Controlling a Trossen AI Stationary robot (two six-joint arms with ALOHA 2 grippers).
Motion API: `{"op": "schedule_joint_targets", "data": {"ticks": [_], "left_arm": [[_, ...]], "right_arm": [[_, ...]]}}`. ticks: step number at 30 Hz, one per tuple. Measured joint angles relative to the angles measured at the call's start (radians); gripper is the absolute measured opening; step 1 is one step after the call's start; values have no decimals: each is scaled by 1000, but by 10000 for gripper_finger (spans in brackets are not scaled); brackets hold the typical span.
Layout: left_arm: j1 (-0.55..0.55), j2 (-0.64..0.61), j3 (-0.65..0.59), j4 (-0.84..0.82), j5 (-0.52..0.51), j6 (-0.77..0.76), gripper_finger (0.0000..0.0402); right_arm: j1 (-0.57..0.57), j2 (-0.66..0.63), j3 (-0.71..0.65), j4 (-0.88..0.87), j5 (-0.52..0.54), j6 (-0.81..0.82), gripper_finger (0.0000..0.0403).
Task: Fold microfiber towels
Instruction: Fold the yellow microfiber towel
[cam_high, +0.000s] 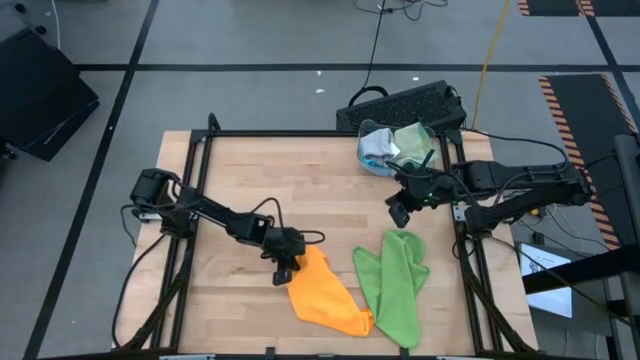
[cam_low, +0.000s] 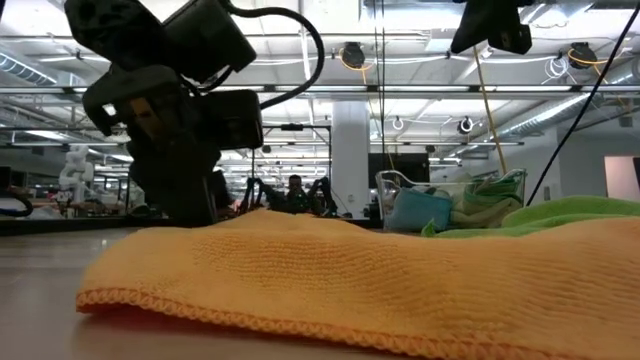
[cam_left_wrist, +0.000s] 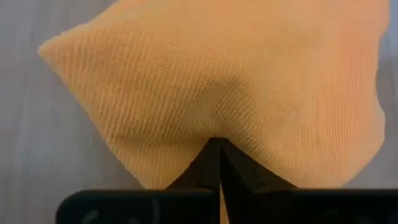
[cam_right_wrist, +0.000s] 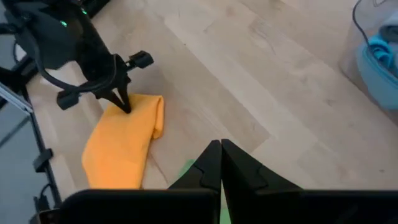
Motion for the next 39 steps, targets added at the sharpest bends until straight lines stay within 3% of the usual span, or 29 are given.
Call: {"op": "schedule_joint_targets", "data": {"ticks": [10,14,23,29,33,39], "left_arm": [[-38,-47,1,-61,-162,-163,15],[-67,-48,0,-61,-273,-208,56],[-128,-53,58,-116,-476,-223,195],[-131,-37,89,-169,-534,-214,230],[-92,-21,86,-210,-438,-165,182],[-52,-11,88,-197,-340,-35,21]], "right_arm": [[0,0,0,-28,24,-35,0],[1,0,0,-37,21,-36,0],[2,0,0,-36,-32,-22,0],[3,0,0,-35,-32,-3,0],[3,0,0,-34,-31,0,0],[3,0,-1,-23,-6,-9,0]]}}
